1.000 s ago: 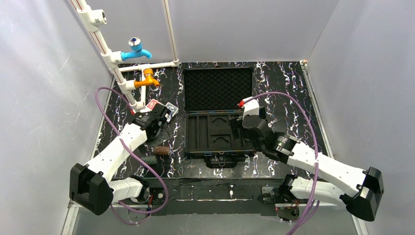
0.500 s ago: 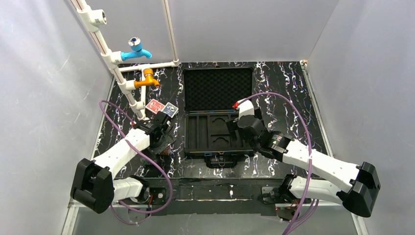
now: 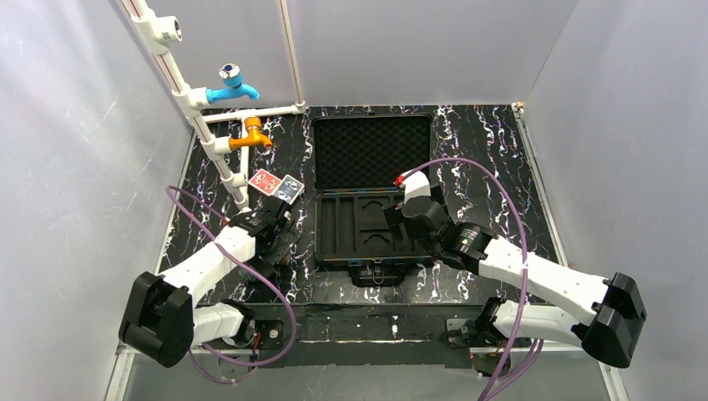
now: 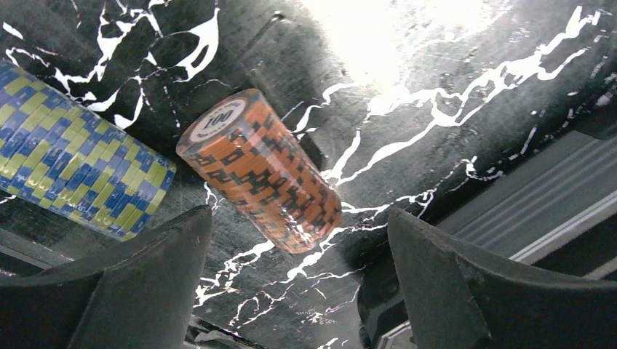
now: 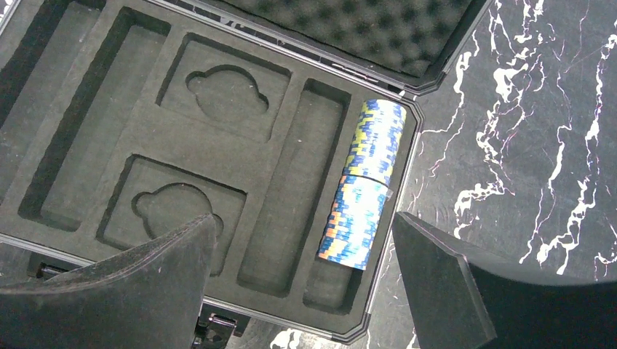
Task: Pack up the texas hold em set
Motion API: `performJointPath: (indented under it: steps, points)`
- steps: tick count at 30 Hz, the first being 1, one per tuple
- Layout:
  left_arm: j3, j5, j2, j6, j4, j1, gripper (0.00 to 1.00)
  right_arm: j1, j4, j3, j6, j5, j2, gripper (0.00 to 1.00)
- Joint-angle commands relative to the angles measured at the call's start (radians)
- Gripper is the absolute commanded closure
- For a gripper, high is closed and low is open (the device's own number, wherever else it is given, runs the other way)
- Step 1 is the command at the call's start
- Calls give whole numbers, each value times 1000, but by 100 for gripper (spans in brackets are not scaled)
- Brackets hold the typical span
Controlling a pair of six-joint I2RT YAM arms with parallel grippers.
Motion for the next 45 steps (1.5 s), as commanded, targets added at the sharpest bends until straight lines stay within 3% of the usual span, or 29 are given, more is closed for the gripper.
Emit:
performJointPath:
  steps: [1,15,19,23,27,31,37,40,42,45]
  points:
    - [-40,-17,-25,-106,0,3,12,4,24,38,-9,3,-13,2]
    - [-63,-74,11,-150,50,4,23,4,17,18,-8,-8,-42,2]
    - [-61,-87,33,-148,53,4,30,4,14,19,-8,-16,-42,2]
    - [-59,-101,44,-127,54,3,47,4,13,22,-8,-17,-35,2]
    - [-30,-94,62,-46,70,4,76,4,16,25,0,-24,-25,2]
    - [-31,-22,58,131,211,0,82,4,25,22,4,-30,-20,2]
    - [-4,71,97,405,288,-24,82,4,30,11,7,-12,-28,2]
    - [-3,77,114,461,265,-35,76,4,51,-6,-2,12,-65,2]
    - [-13,72,108,479,258,-39,66,4,83,-29,-13,10,-95,2]
    - [-31,55,79,492,254,-44,42,4,119,-57,-32,-9,-134,2]
